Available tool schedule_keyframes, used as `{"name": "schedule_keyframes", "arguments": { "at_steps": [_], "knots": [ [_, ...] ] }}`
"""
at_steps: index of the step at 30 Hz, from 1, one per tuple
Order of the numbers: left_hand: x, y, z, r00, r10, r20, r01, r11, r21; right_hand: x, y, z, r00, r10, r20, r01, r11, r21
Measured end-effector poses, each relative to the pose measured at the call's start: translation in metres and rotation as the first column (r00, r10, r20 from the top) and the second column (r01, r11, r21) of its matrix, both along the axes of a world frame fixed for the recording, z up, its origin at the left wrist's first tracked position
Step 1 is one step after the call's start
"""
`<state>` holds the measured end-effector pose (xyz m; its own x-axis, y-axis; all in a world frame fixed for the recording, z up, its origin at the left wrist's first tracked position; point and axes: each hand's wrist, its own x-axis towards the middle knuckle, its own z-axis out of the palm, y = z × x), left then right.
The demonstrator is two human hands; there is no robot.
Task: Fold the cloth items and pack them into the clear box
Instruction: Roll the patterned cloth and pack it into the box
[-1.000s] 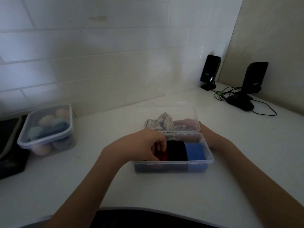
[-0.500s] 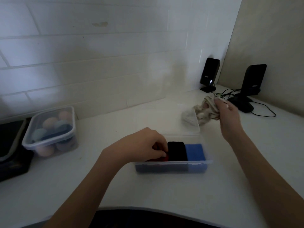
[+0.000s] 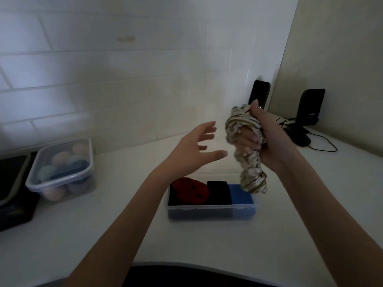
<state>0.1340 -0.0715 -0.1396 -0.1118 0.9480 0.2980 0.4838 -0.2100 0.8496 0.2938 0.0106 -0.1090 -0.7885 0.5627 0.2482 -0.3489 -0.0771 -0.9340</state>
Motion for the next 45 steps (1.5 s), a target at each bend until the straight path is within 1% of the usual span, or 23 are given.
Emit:
{"name": "schedule_keyframes", "arguments": {
  "at_steps": [3, 6, 7, 8, 9, 11, 13, 15, 16, 17, 19, 22, 23, 25, 27, 30, 33, 35, 37, 39, 41, 43, 45],
  "knots": [
    [0.006, 0.01, -0.003, 0.986, -0.075, 0.15, 0.081, 0.996, -0.034, -0.013, -0.011, -0.001, 0.997, 0.063, -0.039, -0.065, 0.996, -0.067],
    [0.008, 0.005, -0.003, 0.984, 0.02, 0.176, -0.009, 0.998, -0.061, -0.016, -0.007, -0.003, 0.986, 0.051, -0.157, -0.076, 0.985, -0.158],
    [0.006, 0.005, -0.004, 0.964, 0.033, 0.262, -0.017, 0.998, -0.063, -0.014, -0.004, -0.004, 0.98, 0.052, -0.194, -0.088, 0.979, -0.184],
    [0.003, 0.005, -0.005, 0.899, 0.013, 0.438, 0.015, 0.998, -0.06, -0.012, 0.002, -0.006, 0.976, 0.038, -0.217, -0.081, 0.978, -0.193],
    [-0.003, 0.006, -0.007, 0.765, -0.023, 0.644, 0.076, 0.996, -0.056, -0.009, 0.006, -0.008, 0.976, 0.01, -0.217, -0.05, 0.982, -0.183],
    [-0.018, 0.004, -0.01, 0.356, -0.144, 0.923, 0.259, 0.965, 0.051, -0.003, 0.013, -0.012, 0.986, -0.072, -0.153, 0.056, 0.993, -0.107],
    [-0.029, 0.001, -0.012, 0.02, -0.312, 0.95, 0.354, 0.891, 0.285, 0.001, 0.015, -0.018, 0.984, -0.176, 0.005, 0.175, 0.984, 0.032],
    [-0.034, -0.003, -0.01, -0.105, -0.407, 0.907, 0.294, 0.859, 0.42, 0.001, 0.01, -0.022, 0.943, -0.287, 0.167, 0.24, 0.937, 0.255],
    [-0.036, -0.004, -0.008, -0.123, -0.44, 0.89, 0.264, 0.85, 0.456, 0.0, 0.007, -0.023, 0.922, -0.327, 0.208, 0.246, 0.909, 0.336],
    [-0.036, -0.005, -0.007, -0.116, -0.471, 0.875, 0.221, 0.846, 0.485, -0.002, 0.003, -0.024, 0.911, -0.345, 0.227, 0.245, 0.894, 0.375],
    [-0.032, -0.006, -0.002, 0.025, -0.46, 0.887, 0.147, 0.88, 0.452, -0.004, -0.004, -0.024, 0.916, -0.333, 0.222, 0.229, 0.891, 0.392],
    [-0.022, -0.002, -0.001, 0.36, -0.31, 0.88, 0.092, 0.95, 0.297, -0.006, -0.012, -0.021, 0.934, -0.312, 0.171, 0.215, 0.878, 0.428],
    [-0.018, -0.001, -0.001, 0.516, -0.247, 0.82, 0.064, 0.966, 0.25, -0.007, -0.014, -0.02, 0.941, -0.304, 0.148, 0.214, 0.875, 0.435],
    [-0.012, -0.003, -0.002, 0.809, -0.154, 0.568, 0.065, 0.983, 0.173, -0.007, -0.018, -0.016, 0.956, -0.272, 0.114, 0.193, 0.869, 0.455],
    [-0.013, 0.001, -0.008, 0.948, -0.132, 0.289, 0.115, 0.991, 0.073, -0.006, -0.021, -0.013, 0.967, -0.233, 0.106, 0.158, 0.87, 0.466],
    [-0.015, 0.006, -0.009, 0.983, -0.111, 0.149, 0.115, 0.993, -0.015, -0.004, -0.023, -0.014, 0.977, -0.198, 0.076, 0.149, 0.897, 0.417],
    [-0.014, 0.003, -0.004, 0.989, 0.014, 0.145, -0.017, 1.0, 0.025, -0.002, -0.019, -0.02, 0.979, -0.198, 0.045, 0.167, 0.913, 0.372],
    [-0.011, -0.003, 0.001, 0.978, 0.039, 0.204, -0.053, 0.997, 0.062, -0.001, -0.018, -0.022, 0.976, -0.211, 0.048, 0.179, 0.911, 0.371],
    [-0.009, -0.007, 0.006, 0.944, -0.024, 0.329, -0.004, 0.997, 0.082, -0.004, -0.02, -0.021, 0.96, -0.275, 0.044, 0.243, 0.902, 0.356],
    [-0.009, -0.008, 0.006, 0.874, -0.181, 0.45, 0.142, 0.983, 0.12, -0.007, -0.021, -0.018, 0.937, -0.349, 0.028, 0.321, 0.889, 0.327],
    [-0.009, -0.012, 0.005, 0.744, -0.237, 0.625, 0.218, 0.97, 0.109, -0.01, -0.023, -0.015, 0.932, -0.359, 0.047, 0.332, 0.898, 0.289],
    [-0.009, -0.019, 0.002, 0.611, -0.254, 0.75, 0.313, 0.947, 0.065, -0.012, -0.028, -0.012, 0.94, -0.306, 0.151, 0.258, 0.927, 0.271],
    [-0.008, -0.021, 0.002, 0.544, -0.272, 0.794, 0.367, 0.928, 0.066, -0.015, -0.032, -0.011, 0.943, -0.198, 0.267, 0.146, 0.968, 0.203]
  ]
}}
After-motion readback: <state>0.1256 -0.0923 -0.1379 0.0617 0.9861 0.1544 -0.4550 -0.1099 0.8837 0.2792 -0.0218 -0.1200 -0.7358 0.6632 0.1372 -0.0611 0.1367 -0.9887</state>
